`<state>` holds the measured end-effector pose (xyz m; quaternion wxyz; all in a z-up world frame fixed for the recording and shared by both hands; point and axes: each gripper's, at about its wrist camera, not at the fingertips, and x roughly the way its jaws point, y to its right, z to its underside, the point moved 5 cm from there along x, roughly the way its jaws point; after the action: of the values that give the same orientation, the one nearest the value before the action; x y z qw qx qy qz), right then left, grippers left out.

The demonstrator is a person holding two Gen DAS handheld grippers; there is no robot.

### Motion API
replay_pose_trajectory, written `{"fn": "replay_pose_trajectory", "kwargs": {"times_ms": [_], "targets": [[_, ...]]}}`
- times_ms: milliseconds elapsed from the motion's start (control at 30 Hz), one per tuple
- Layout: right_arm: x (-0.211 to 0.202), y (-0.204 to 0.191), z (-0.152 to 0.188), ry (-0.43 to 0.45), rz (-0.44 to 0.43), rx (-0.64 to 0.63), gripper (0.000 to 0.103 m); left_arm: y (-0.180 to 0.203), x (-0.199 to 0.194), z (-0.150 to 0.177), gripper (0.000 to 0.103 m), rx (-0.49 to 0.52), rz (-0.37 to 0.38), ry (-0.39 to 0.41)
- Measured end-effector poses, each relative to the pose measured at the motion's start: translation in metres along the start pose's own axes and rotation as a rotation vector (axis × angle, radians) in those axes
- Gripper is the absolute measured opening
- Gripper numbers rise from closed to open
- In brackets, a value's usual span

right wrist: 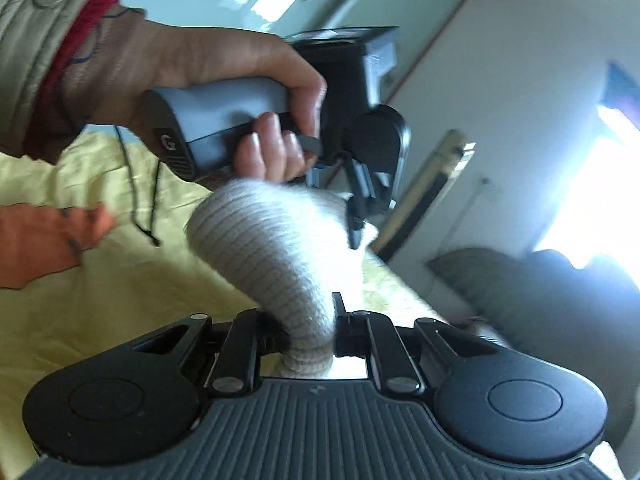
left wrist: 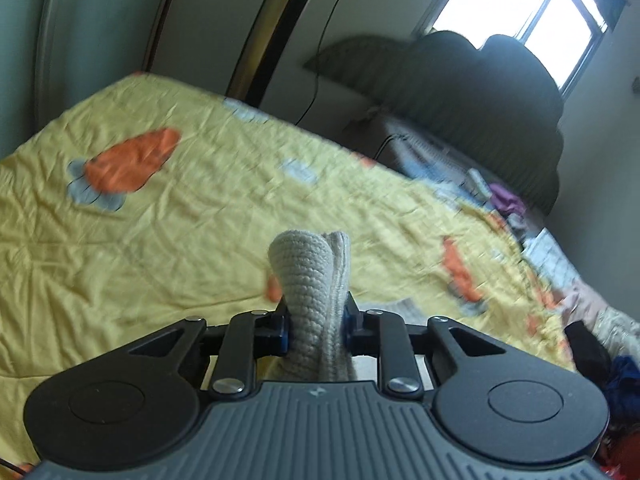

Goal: Fold small clothes
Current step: 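Lift the gathered sweater edge with both grippers and fold it over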

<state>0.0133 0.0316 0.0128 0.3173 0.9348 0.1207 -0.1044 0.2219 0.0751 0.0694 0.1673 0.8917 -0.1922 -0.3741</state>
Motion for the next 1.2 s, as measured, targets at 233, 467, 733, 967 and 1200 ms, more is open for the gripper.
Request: {"fn": "replay_pose_trajectory", "kwargs": {"times_ms": [233,467,733,967,1200], "targets": [[-0.031,0.063,0.022,0.014,0.131,0.080,0.015,0.072,0.000,-0.003,0.022,0.081,0.020,0.069],[-0.051,0.101,0.053,0.005,0.257,0.101,0.015,0.147,0.022,0.008,0.023,0.202,0.050,0.058],[-0.064,0.135,0.091,-0.049,0.330,0.165,0.015,0.217,0.067,0.040,0.023,0.294,0.080,-0.019],[-0.072,0.157,0.132,-0.115,0.355,0.248,0.016,0.260,0.113,0.077,0.023,0.400,0.054,-0.076],[-0.074,0.179,0.174,-0.175,0.311,0.445,0.016,0.279,0.150,0.108,0.023,0.446,0.022,-0.145]]}}
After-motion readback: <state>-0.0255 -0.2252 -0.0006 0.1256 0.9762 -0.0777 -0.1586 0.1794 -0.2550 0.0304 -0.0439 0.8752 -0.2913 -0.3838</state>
